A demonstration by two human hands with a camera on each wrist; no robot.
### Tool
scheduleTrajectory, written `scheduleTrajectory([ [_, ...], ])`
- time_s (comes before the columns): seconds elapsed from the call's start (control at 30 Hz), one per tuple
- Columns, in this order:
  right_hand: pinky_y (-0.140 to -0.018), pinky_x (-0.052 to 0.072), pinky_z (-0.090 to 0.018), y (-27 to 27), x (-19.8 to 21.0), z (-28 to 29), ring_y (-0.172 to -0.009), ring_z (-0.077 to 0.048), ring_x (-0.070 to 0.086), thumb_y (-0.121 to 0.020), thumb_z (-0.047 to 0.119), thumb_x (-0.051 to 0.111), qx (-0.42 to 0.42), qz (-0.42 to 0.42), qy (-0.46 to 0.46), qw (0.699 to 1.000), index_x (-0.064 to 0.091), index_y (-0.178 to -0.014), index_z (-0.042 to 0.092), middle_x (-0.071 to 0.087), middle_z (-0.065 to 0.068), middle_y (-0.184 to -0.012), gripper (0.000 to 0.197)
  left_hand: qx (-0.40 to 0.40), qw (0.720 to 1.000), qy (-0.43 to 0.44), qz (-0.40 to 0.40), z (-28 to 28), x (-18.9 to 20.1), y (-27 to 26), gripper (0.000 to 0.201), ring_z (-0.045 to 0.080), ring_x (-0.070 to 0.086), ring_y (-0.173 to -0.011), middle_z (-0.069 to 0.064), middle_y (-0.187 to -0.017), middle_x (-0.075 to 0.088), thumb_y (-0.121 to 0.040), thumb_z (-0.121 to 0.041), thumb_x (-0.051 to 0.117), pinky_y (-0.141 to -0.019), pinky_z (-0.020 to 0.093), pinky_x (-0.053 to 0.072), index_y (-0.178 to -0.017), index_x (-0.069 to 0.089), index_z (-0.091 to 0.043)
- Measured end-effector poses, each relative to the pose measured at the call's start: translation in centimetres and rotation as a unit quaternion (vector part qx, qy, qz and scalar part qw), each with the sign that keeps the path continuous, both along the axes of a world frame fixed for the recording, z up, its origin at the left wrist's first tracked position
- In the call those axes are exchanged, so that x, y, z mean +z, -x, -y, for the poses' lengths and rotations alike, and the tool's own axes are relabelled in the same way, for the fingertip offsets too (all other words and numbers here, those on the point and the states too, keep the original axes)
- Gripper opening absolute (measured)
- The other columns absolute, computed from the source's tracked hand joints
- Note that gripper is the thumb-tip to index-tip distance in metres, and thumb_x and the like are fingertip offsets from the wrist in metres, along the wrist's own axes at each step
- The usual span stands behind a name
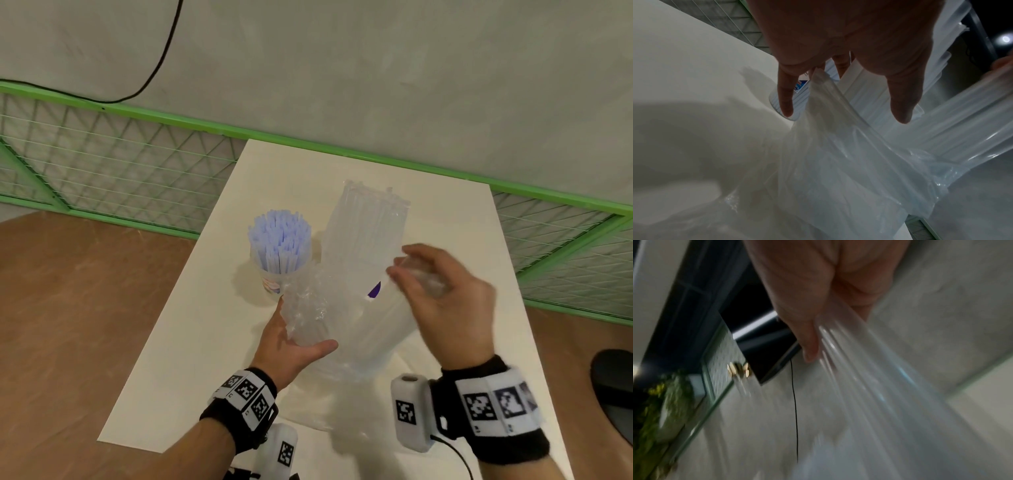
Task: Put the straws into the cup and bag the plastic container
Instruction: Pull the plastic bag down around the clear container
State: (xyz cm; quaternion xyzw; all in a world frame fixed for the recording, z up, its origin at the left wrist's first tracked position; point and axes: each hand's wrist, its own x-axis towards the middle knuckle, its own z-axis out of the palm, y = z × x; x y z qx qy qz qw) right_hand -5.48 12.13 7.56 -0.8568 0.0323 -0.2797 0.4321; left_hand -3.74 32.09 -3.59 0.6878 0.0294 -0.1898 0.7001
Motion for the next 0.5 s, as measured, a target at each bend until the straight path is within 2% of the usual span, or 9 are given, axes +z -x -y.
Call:
scheduleTrajectory([
  [0.1,-0.072,0.056,-0.018,0.1,4.2,1.4,-0.074,-0.004,0.072,-0.081,0.016,0.079,-0.031,0.044,-0.088,0.995,0.071,-0.103,0.011,0.075,0.009,-0.082,0.024,-0.001,1.000,-0.006,-0.003,-0.1,0.2,0.0,0.070,0.006,0.069,-0.095,-0.002,-0.106,0.072,-0.064,-0.001,0.088,-0.073,0.007,0.049,-0.124,0.055,-0.018],
  [0.17,-0.070,0.054,-0.015,-0.2,7.0,2.9,-0.075,0.002,0.070,-0.083,0.016,0.077,-0.048,0.096,-0.123,0.987,0.069,-0.103,0.014,0.073,0.023,-0.085,0.021,-0.001,1.000,-0.012,-0.003,-0.1,0.2,0.0,0.068,0.006,0.069,-0.096,-0.001,-0.106,0.072,-0.064,-0.002,0.088,-0.073,0.007,0.049,-0.122,0.056,-0.017],
  [0.2,-0.073,0.053,-0.014,-0.5,8.3,3.7,-0.078,0.005,0.069,-0.084,0.021,0.076,-0.052,0.117,-0.137,0.982,0.066,-0.102,0.020,0.071,0.028,-0.087,0.021,-0.002,1.000,-0.016,-0.004,-0.2,0.2,0.0,0.068,0.005,0.069,-0.095,-0.001,-0.106,0.072,-0.064,-0.004,0.088,-0.072,0.007,0.049,-0.122,0.056,-0.017],
  [0.23,-0.077,0.055,-0.019,-1.0,9.3,4.4,-0.082,0.001,0.069,-0.084,0.030,0.077,-0.044,0.135,-0.162,0.977,0.064,-0.103,0.025,0.070,0.026,-0.091,0.024,-0.001,1.000,-0.017,-0.006,-0.2,0.2,0.0,0.068,0.004,0.069,-0.094,-0.002,-0.106,0.072,-0.063,-0.004,0.089,-0.072,0.006,0.049,-0.122,0.056,-0.018],
  [0.27,-0.079,0.056,-0.027,-1.6,10.2,5.0,-0.085,-0.009,0.071,-0.081,0.038,0.078,-0.026,0.148,-0.188,0.971,0.063,-0.104,0.028,0.070,0.019,-0.096,0.030,0.001,1.000,-0.017,-0.009,-0.2,0.3,0.0,0.068,0.003,0.069,-0.094,-0.003,-0.106,0.072,-0.063,-0.005,0.089,-0.071,0.005,0.049,-0.121,0.056,-0.020],
  [0.33,-0.079,0.057,-0.036,-3.4,10.8,6.0,-0.086,-0.026,0.071,-0.077,0.043,0.081,-0.009,0.171,-0.207,0.963,0.063,-0.104,0.028,0.069,0.010,-0.100,0.035,0.003,1.000,-0.018,-0.014,-0.2,0.5,0.1,0.067,-0.001,0.068,-0.092,-0.006,-0.105,0.071,-0.064,-0.004,0.088,-0.069,0.004,0.048,-0.118,0.055,-0.024],
  [0.4,-0.078,0.059,-0.042,-6.1,10.2,6.4,-0.089,-0.034,0.071,-0.076,0.035,0.083,-0.032,0.196,-0.189,0.962,0.067,-0.098,0.027,0.072,0.008,-0.098,0.028,0.001,1.000,-0.021,-0.014,-0.2,0.7,0.1,0.067,-0.003,0.068,-0.093,-0.007,-0.106,0.070,-0.064,-0.005,0.089,-0.070,0.004,0.048,-0.118,0.055,-0.025],
  [0.5,-0.074,0.059,-0.052,-11.0,7.3,6.7,-0.087,-0.044,0.069,-0.074,0.020,0.084,-0.020,0.160,-0.196,0.967,0.071,-0.093,0.019,0.071,-0.009,-0.095,0.022,0.003,1.000,-0.022,-0.017,-0.2,0.7,0.1,0.066,-0.002,0.068,-0.093,-0.006,-0.107,0.071,-0.063,-0.004,0.089,-0.071,0.005,0.048,-0.118,0.057,-0.023],
])
